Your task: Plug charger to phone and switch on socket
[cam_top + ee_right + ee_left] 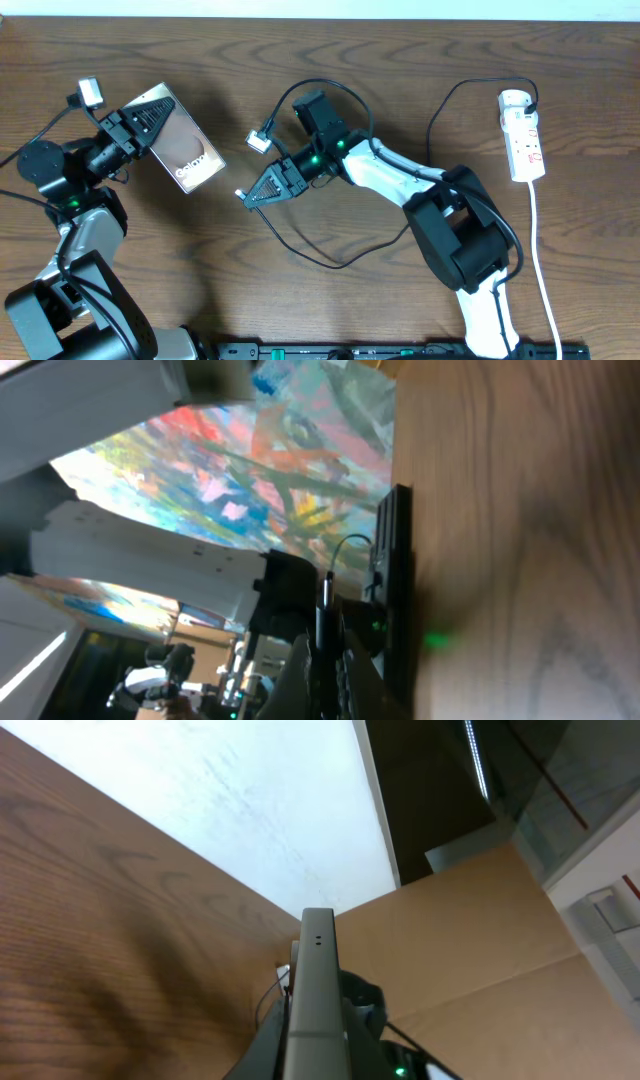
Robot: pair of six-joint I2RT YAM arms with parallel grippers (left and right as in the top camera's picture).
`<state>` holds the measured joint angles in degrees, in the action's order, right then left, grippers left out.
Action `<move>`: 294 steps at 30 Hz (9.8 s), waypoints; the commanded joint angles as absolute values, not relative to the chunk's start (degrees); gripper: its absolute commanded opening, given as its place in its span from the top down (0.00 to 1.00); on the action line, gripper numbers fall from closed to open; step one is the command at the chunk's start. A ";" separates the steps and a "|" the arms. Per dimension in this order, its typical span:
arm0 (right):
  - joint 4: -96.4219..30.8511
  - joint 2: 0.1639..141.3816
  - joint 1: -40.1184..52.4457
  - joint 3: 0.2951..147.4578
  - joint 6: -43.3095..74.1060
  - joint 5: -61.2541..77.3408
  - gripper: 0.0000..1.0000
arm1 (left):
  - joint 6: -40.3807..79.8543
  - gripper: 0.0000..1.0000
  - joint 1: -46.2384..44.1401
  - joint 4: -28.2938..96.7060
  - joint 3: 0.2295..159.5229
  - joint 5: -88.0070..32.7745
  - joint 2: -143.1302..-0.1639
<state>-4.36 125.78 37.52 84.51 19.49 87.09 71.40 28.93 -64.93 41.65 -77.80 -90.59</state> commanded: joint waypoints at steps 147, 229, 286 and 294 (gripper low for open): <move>40.32 124.84 36.38 85.06 55.72 87.37 0.99 | 79.11 0.93 22.04 -69.73 42.44 -71.31 -89.86; 48.01 124.84 33.80 85.06 68.75 75.50 0.99 | 79.18 0.93 19.25 -74.06 42.44 -72.62 -89.86; -1.89 124.84 37.60 84.95 27.99 72.77 0.99 | 81.76 0.93 30.92 -73.41 42.44 -69.73 -89.86; -14.06 124.84 35.94 84.95 21.06 56.55 0.99 | 81.78 0.93 30.89 -73.38 42.44 -70.76 -89.86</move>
